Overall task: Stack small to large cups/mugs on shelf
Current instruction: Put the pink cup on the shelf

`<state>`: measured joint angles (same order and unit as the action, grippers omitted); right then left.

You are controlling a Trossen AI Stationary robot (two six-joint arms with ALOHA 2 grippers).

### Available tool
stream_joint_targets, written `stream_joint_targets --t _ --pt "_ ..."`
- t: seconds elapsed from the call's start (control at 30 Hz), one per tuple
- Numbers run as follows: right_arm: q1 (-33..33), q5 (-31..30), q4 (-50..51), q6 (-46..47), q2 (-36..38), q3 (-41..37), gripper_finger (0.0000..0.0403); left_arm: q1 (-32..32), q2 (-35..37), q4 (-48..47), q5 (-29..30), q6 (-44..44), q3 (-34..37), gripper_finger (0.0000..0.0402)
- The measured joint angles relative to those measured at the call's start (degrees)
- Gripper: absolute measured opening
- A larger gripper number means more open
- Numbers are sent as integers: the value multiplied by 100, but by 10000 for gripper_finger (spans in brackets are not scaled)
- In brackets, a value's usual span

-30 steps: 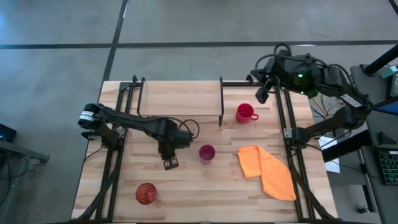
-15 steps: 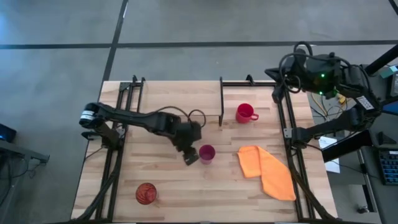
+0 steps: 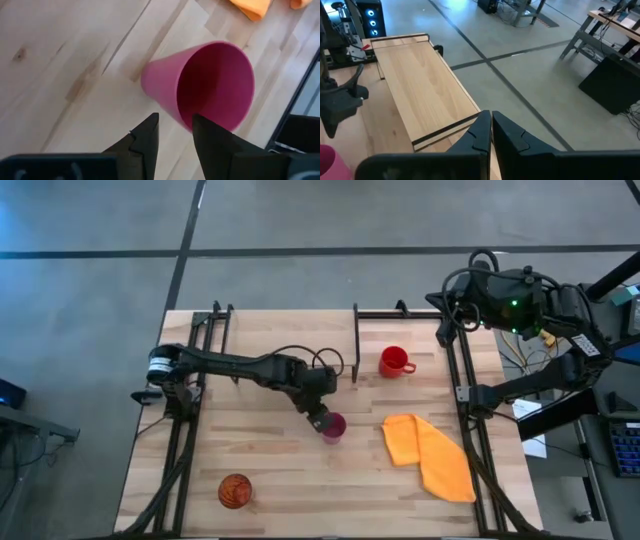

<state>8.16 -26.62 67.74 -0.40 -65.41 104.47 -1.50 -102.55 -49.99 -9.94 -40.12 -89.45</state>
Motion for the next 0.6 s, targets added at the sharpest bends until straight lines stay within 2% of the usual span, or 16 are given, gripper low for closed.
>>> stream_joint_targets --t 0.6 --pt "0 -1 0 -5 -2 -2 9 2 -55 308 66 26 24 102"
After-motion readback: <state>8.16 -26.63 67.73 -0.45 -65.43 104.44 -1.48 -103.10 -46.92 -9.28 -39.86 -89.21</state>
